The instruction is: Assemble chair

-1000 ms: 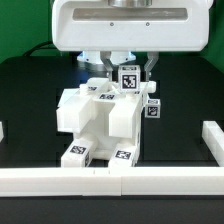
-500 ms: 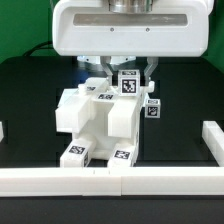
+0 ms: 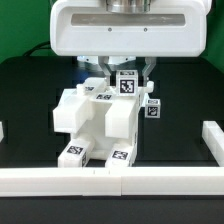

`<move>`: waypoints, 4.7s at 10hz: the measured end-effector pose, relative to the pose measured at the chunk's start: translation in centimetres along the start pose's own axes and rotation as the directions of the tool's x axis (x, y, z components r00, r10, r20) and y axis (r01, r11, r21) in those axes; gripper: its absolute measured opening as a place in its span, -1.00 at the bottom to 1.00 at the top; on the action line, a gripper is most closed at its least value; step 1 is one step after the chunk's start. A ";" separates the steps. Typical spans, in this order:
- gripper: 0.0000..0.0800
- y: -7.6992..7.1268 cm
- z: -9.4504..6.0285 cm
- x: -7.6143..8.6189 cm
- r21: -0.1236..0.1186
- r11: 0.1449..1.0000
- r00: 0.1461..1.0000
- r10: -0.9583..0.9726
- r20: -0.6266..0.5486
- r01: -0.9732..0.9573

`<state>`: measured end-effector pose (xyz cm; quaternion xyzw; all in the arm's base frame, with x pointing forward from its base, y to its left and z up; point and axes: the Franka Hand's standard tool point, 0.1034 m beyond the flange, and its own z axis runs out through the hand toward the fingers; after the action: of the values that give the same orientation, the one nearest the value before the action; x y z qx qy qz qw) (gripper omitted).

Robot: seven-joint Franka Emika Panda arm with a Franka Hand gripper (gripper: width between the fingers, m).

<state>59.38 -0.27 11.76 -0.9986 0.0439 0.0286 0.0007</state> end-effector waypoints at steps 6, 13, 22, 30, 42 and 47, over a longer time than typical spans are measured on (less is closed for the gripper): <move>-0.29 0.0 0.0 0.0 0.000 1.000 1.000 0.025 0.000 -0.025; -0.29 -0.1 0.0 0.0 0.003 0.872 0.872 0.490 0.002 -0.490; -0.29 -0.3 0.1 0.0 0.002 0.484 0.484 0.875 0.004 -0.875; 0.62 -0.1 0.0 -0.1 -0.010 0.878 0.878 0.479 0.006 -0.479; -0.08 0.4 -0.2 0.3 -0.040 0.989 0.989 -0.146 -0.005 0.145; -0.28 0.4 -0.2 0.3 -0.038 0.999 0.999 -0.036 -0.009 0.036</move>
Offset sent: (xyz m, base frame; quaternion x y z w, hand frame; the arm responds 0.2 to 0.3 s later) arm 0.0000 0.0000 0.0000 0.0000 0.0000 0.0000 1.0000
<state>59.68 -0.71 11.89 -0.9992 0.0254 0.0247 -0.0179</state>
